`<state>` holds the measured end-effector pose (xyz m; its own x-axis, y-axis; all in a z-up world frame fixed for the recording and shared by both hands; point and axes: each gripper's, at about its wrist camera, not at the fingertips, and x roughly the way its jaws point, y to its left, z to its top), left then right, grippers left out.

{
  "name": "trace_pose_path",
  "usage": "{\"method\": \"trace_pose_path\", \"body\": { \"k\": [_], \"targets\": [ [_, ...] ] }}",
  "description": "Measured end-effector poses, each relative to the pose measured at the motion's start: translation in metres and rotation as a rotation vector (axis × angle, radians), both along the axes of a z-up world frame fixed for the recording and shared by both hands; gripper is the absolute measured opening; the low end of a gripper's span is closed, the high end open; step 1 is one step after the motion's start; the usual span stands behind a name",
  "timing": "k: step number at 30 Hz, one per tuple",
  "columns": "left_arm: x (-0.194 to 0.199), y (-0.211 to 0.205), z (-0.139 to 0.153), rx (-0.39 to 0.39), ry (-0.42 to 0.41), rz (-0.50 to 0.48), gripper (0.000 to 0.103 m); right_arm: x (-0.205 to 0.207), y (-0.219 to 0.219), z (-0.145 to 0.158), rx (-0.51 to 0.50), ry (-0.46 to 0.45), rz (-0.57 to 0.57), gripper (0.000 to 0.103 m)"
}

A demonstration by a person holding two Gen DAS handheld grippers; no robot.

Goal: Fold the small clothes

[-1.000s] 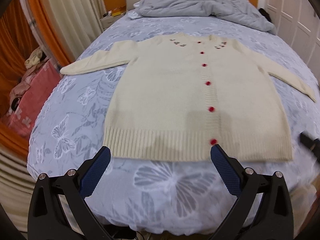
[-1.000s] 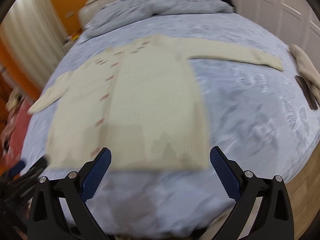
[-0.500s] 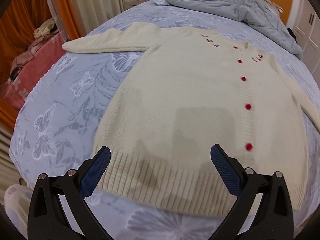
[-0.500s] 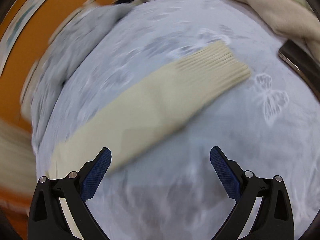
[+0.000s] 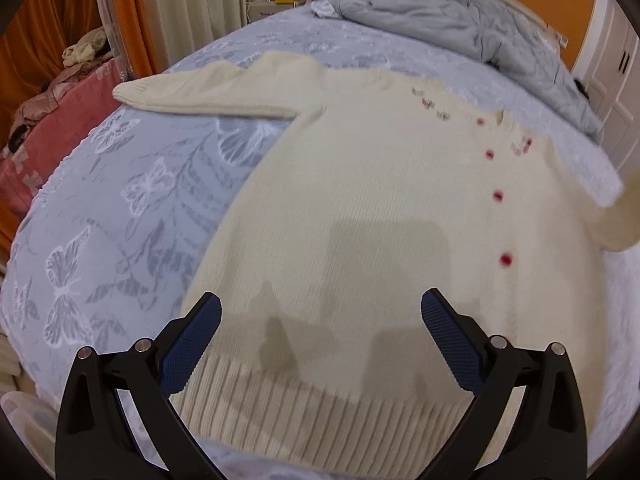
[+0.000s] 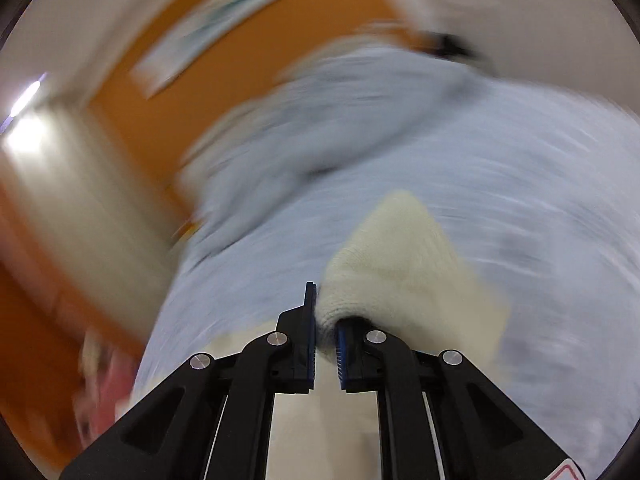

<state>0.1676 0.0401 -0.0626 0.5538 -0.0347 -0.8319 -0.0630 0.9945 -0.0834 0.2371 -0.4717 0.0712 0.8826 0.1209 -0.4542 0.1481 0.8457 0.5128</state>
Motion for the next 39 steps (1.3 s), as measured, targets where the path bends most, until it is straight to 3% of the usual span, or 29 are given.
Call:
{"method": "trace_pose_path", "body": {
  "k": [3,5,6,9,11,12,13,17,19,21,22,23,24,25,26,27,30,32,35,36,37,39],
  "targets": [
    [0.015,-0.001,0.013,-0.055,-0.028,-0.005,0.098,0.048,0.117,0.003,-0.057,0.011,0.279,0.013],
    [0.031,-0.002,0.023,-0.121,-0.04,-0.012,0.098,0.077,0.187,-0.026,-0.103,0.087,0.4,0.022],
    [0.039,-0.003,0.025,-0.152,-0.035,-0.015,0.098,0.091,0.218,-0.048,-0.13,0.156,0.449,0.028],
    [0.073,-0.005,0.026,-0.273,0.007,-0.031,0.098,0.093,0.253,-0.088,-0.215,0.257,0.446,0.029],
    [0.099,-0.008,0.02,-0.33,0.032,-0.035,0.098,0.072,0.235,-0.097,-0.173,0.253,0.388,0.041],
    [0.109,-0.01,0.016,-0.342,0.043,-0.029,0.098,0.061,0.227,-0.097,-0.146,0.24,0.347,0.06],
    [0.123,-0.012,0.011,-0.374,0.052,-0.031,0.098,0.043,0.205,-0.095,-0.141,0.226,0.266,0.071],
    [0.168,-0.028,-0.015,-0.438,0.109,0.002,0.098,0.002,0.134,-0.105,-0.2,0.282,0.049,0.071],
    [0.19,-0.034,-0.036,-0.513,0.168,0.05,0.098,-0.008,0.105,-0.118,-0.159,0.324,-0.018,0.071],
    [0.204,-0.04,-0.053,-0.525,0.212,0.12,0.095,-0.004,0.074,-0.137,-0.087,0.368,-0.054,0.071],
    [0.206,-0.042,-0.053,-0.496,0.196,0.152,0.089,0.0,0.066,-0.147,-0.069,0.386,-0.061,0.071],
    [0.208,-0.047,-0.05,-0.455,0.171,0.165,0.066,0.005,0.062,-0.154,-0.061,0.403,-0.057,0.071],
    [0.212,-0.056,-0.046,-0.409,0.149,0.139,0.046,0.007,0.064,-0.159,-0.054,0.411,-0.043,0.064],
    [0.219,-0.066,-0.044,-0.394,0.159,0.076,0.011,0.008,0.064,-0.164,-0.035,0.413,-0.019,0.037],
    [0.225,-0.069,-0.042,-0.397,0.163,0.042,0.011,0.014,0.064,-0.169,-0.011,0.416,0.004,0.029],
    [0.227,-0.069,-0.031,-0.394,0.117,0.031,0.011,0.016,0.064,-0.165,-0.004,0.399,0.003,0.024],
    [0.227,-0.068,0.007,-0.396,-0.034,-0.025,0.011,-0.001,0.068,-0.128,-0.009,0.233,-0.011,0.021],
    [0.229,-0.062,0.014,-0.394,-0.078,-0.04,0.011,-0.007,0.067,-0.128,-0.007,0.198,-0.025,0.022],
    [0.24,-0.064,-0.027,-0.325,0.031,-0.043,0.011,0.008,0.067,-0.178,-0.027,0.413,-0.019,0.026],
    [0.239,-0.062,-0.05,-0.303,0.092,-0.031,0.012,0.003,0.067,-0.179,-0.019,0.383,-0.035,0.027],
    [0.235,-0.059,-0.059,-0.315,0.091,-0.025,0.014,0.0,0.067,-0.171,-0.019,0.368,-0.051,0.027],
    [0.222,-0.052,-0.063,-0.353,0.023,-0.03,0.015,-0.014,0.073,-0.141,-0.045,0.272,-0.117,0.028]
  ]
}}
